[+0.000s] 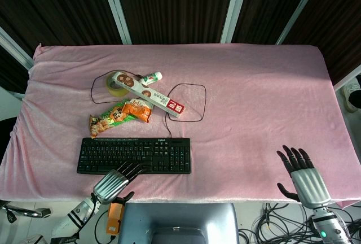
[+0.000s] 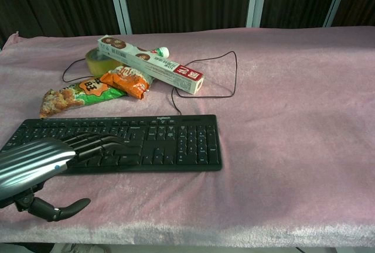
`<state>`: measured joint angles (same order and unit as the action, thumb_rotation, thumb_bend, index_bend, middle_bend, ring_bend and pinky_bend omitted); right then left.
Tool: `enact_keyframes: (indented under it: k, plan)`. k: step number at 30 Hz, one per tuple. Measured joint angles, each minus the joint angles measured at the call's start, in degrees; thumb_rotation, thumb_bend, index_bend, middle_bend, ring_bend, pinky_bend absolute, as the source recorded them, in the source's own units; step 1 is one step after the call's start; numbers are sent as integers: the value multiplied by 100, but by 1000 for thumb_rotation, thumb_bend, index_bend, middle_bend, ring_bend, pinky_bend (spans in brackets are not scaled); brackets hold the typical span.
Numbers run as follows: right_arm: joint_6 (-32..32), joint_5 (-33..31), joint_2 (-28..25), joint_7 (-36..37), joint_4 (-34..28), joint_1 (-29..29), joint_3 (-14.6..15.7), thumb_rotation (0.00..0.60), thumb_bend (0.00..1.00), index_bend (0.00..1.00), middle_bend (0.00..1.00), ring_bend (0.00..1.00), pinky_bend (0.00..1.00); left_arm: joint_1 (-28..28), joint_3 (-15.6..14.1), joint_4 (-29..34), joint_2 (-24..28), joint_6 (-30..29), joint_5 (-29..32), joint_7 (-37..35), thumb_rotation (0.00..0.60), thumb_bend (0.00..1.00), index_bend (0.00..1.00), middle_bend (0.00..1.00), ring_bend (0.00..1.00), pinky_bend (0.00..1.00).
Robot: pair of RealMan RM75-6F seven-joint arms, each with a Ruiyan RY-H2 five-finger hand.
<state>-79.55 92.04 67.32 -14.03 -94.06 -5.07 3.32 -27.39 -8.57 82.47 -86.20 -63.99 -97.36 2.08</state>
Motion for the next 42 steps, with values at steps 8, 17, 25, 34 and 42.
enact_keyframes:
  k: [8, 17, 25, 34, 42]
  plan:
    - [39, 1, 0, 5, 8, -15, 5, 600, 406, 0, 0, 0, 0, 33, -6, -2, 18, -45, 3, 59, 521, 422, 0, 2, 0, 7]
    - [62, 3, -8, 9, 28, -17, 20, 600, 406, 0, 0, 0, 0, 364, -6, 138, 682, -620, 136, 521, 561, 505, 131, 964, 889, 975]
    - [104, -31, 56, -119, 16, -20, 20, 600, 406, 0, 0, 0, 0, 1167, -134, 404, 1719, -1043, 869, 860, 562, 657, 223, 1000, 1000, 1000]
    - [181, -35, 144, -245, 10, -47, 32, 600, 406, 0, 0, 0, 0, 1397, -168, -70, 1585, -848, 1062, 268, 563, 686, 194, 1000, 1000, 1000]
    - [191, -76, 155, -258, 14, -53, 18, 600, 406, 0, 0, 0, 0, 1295, -36, -119, 1473, -429, 1160, 267, 563, 691, 171, 1000, 1000, 1000]
